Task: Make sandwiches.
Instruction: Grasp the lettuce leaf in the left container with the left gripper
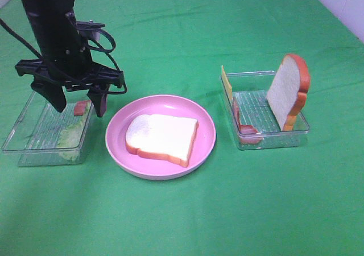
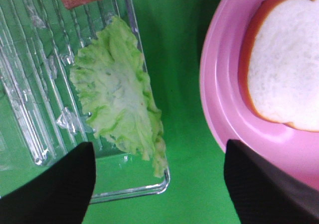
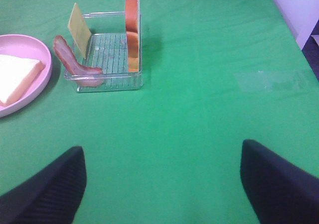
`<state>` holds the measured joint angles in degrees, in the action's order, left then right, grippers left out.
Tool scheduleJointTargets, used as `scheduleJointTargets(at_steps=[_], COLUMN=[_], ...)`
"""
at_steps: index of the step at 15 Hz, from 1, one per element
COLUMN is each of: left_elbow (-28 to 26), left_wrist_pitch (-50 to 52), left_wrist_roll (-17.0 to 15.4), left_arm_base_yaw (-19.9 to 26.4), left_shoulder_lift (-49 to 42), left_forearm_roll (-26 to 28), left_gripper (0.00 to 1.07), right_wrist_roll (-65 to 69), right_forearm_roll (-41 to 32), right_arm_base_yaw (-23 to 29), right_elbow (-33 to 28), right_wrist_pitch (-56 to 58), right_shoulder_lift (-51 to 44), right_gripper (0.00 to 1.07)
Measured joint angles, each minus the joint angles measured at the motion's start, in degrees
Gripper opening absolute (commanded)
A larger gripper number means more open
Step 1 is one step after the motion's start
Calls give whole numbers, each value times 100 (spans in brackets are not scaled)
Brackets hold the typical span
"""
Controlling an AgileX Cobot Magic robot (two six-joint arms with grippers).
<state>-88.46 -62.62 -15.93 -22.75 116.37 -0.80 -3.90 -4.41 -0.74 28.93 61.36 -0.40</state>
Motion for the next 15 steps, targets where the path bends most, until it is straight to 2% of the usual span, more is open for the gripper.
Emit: scheduleJointTargets(at_steps=[2, 5, 10, 15], left_elbow=[0, 0, 0, 0], left_wrist_pitch=[11, 269, 338, 447], left_wrist_roll=[-6, -23, -23, -23], left_arm_base_yaw=[0, 0, 0, 0], left_shoulder_lift=[166, 338, 418, 453], left_forearm_roll=[0, -6, -6, -6], left_gripper=[67, 56, 46, 16], right_wrist_roll=[0, 0, 0, 0], right_forearm_roll=[0, 0, 0, 0], right_arm_base_yaw=[0, 0, 0, 0], right_elbow=[0, 0, 0, 0], right_wrist_pitch=[0, 0, 0, 0], right_shoulder_lift=[0, 0, 0, 0], right_gripper=[79, 79, 79, 79])
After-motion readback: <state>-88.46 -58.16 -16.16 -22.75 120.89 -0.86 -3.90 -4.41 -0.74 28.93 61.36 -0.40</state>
